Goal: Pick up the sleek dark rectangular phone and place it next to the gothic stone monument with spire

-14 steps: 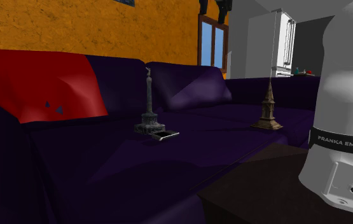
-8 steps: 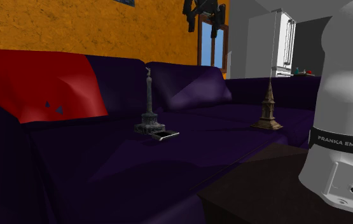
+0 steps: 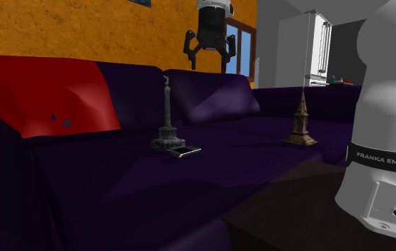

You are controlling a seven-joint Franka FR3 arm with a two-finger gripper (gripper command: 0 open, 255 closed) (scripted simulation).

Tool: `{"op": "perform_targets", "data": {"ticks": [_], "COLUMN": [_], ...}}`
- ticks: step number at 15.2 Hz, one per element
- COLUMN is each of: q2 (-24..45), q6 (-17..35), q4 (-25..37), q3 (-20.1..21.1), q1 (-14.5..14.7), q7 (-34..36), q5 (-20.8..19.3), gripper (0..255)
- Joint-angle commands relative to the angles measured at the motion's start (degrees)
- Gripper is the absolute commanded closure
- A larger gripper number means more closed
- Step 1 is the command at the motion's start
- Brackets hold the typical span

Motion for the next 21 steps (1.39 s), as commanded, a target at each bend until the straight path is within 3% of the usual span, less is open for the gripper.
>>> {"op": "perform_targets", "data": {"ticks": [1, 6, 11, 14, 19, 21], "q2": [4.2, 15.2, 27.6, 35.1, 46.8, 48.8], "q6": [3.6, 11.5, 17.9, 20.8, 24.3, 25.3], "q4": [0.2, 1.9, 5.3, 8.2, 13.8, 14.5], "q3": [2.3, 7.1, 9.5, 9.0, 5.1, 4.1], "q1": [-1.4, -5.2, -8.1, -8.5, -6.8, -6.2], "q7": [6.0, 20.8, 37.0, 47.0, 61.6, 63.4], "q5": [-0.2, -2.9, -9.2, -14.0, -20.1, -20.9], "gripper": [0, 0, 0, 0, 0, 0]}}
